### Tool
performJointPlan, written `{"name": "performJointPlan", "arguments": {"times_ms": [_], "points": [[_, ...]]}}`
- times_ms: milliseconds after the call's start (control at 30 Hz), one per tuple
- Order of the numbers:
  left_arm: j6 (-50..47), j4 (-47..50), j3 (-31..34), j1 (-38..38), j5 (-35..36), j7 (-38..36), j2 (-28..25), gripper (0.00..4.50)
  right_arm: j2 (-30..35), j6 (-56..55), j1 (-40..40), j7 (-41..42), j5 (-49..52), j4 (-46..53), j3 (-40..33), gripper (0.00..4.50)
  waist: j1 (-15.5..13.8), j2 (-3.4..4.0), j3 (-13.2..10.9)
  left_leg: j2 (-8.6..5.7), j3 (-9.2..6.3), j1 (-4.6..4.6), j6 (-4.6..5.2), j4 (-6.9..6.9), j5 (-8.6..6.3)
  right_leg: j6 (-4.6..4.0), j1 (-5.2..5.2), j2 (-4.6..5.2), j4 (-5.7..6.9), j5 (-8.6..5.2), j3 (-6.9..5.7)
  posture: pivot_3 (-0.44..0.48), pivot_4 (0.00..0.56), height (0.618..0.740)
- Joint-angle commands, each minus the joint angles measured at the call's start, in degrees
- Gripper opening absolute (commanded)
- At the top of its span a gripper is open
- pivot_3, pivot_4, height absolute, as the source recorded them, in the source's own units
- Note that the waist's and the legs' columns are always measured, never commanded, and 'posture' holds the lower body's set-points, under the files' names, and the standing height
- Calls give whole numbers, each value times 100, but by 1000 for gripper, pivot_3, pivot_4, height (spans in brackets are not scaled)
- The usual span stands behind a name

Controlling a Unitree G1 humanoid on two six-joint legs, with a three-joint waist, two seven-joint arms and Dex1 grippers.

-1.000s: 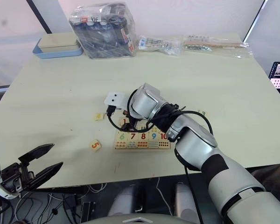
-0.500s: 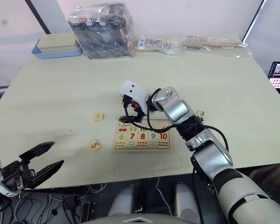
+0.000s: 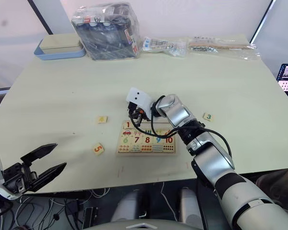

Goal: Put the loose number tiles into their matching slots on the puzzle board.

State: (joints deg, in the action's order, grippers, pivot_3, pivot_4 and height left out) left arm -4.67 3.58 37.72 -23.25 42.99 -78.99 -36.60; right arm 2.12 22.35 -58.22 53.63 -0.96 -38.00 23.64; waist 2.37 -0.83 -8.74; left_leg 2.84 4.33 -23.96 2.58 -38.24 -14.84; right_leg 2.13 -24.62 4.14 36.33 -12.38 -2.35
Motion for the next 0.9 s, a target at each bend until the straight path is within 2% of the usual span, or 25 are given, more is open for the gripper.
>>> {"name": "performJointPlan", "arguments": {"times_ms": [33, 900], "points": [[69, 39, 87, -21, 54, -11, -26, 4500, -35, -144, -140, 65, -52, 13, -40, 9, -1, 0, 0, 0, 0, 0, 0, 0, 0, 0, 0, 0, 1, 0, 0, 0, 150, 740], [118, 40, 87, -81, 52, -5, 37, 4500, -64, -122, -24, 354, -338, -54, 18, 9, 0, -1, 0, 0, 0, 0, -2, -4, 1, 0, 0, 1, 5, 0, 1, 0, 150, 740]]}}
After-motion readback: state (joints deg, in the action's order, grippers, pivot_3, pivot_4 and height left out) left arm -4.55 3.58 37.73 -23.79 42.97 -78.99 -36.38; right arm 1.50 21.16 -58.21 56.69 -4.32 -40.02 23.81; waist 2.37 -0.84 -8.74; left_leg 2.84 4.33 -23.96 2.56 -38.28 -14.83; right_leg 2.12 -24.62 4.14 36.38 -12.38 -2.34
